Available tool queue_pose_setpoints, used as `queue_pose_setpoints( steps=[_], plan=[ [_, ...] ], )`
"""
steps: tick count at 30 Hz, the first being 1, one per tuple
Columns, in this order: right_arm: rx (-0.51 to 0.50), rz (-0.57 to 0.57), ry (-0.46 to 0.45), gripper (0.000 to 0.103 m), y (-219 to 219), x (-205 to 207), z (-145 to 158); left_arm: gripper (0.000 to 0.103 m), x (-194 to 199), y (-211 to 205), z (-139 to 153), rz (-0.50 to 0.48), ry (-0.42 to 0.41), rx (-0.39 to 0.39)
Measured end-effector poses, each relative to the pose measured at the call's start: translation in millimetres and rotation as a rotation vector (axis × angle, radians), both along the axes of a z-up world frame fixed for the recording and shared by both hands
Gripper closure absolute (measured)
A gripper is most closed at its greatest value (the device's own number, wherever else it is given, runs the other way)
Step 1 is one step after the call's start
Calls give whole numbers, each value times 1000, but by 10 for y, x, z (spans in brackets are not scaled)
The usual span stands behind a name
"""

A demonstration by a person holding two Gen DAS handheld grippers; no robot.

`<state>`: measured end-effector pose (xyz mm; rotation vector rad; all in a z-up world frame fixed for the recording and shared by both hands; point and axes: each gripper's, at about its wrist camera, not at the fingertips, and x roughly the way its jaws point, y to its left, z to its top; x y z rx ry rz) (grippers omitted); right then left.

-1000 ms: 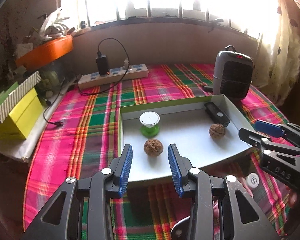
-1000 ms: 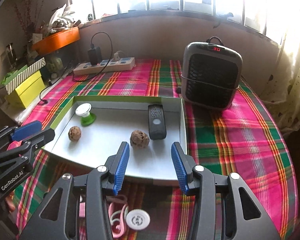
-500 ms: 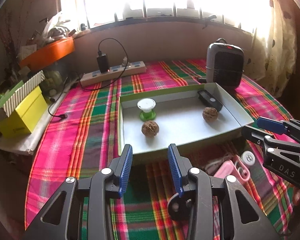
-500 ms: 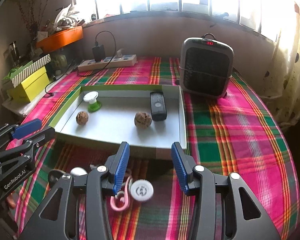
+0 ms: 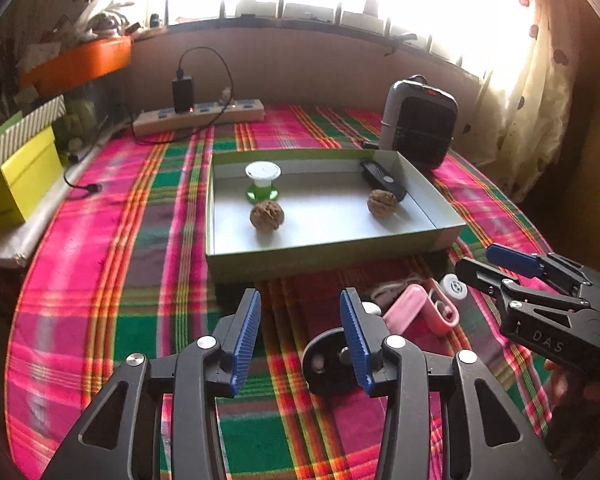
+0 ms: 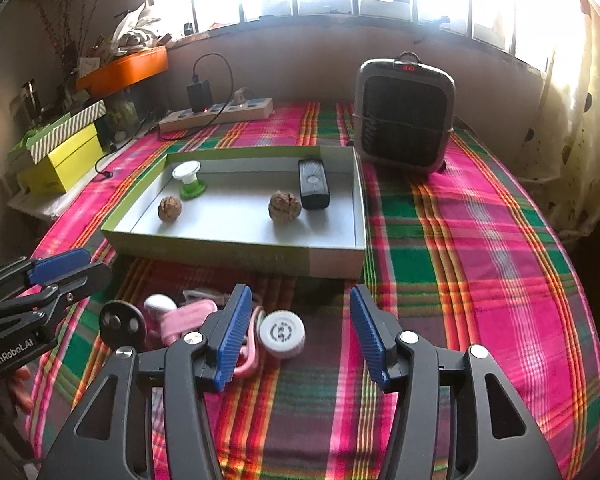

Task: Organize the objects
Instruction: 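Move the left gripper toward the black puck while the right gripper approaches the white container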

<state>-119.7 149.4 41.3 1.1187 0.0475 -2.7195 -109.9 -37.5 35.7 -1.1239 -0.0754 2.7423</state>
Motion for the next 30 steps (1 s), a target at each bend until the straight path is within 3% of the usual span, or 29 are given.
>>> queue_pose_setpoints(
  steps=[15, 30],
  plan=[
    [5, 8, -41, 50, 63, 93, -139, 62, 99, 142, -222, -82, -71, 16],
    [15, 0, -56, 50, 106, 54, -176, 62, 25, 116, -329, -46, -106, -14]
  ],
)
